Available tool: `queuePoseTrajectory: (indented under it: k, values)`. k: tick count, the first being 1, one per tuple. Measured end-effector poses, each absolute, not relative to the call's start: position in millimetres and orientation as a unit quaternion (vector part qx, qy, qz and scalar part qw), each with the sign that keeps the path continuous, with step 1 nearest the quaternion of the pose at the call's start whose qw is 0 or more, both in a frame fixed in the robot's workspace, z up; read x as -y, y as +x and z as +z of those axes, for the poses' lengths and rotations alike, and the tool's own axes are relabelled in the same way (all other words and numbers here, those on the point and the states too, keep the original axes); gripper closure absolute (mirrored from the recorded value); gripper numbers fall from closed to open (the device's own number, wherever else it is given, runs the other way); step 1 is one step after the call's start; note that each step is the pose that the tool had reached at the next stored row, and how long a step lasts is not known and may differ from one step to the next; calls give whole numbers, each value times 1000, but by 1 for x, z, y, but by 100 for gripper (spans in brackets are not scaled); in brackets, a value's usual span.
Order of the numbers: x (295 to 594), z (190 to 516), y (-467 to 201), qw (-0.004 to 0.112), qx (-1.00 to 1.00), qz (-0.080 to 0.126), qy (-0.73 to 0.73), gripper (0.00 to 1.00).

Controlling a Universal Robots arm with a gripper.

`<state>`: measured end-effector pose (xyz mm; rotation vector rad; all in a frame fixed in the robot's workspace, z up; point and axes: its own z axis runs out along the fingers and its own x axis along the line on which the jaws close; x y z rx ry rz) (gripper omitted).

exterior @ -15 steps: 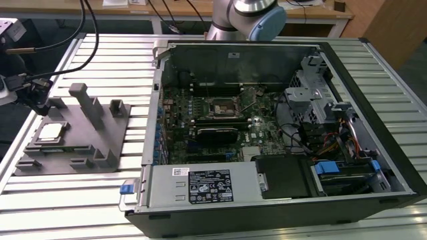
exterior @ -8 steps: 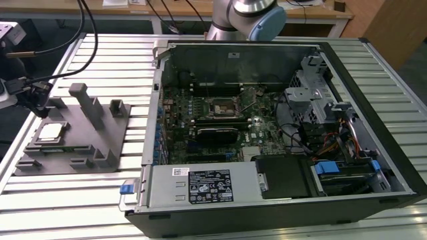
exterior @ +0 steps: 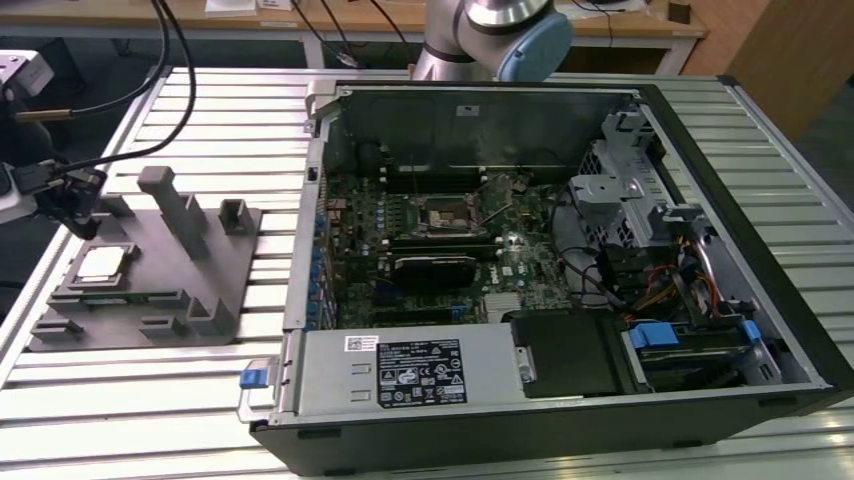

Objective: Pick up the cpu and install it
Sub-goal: 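Pick up the cpu and move it towards the insertion slot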

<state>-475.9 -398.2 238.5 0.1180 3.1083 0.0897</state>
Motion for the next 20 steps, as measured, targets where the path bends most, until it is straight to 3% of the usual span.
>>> queuePoseTrajectory:
  k: [20]
  values:
    - [403,220,-482,15,-999,29,38,89]
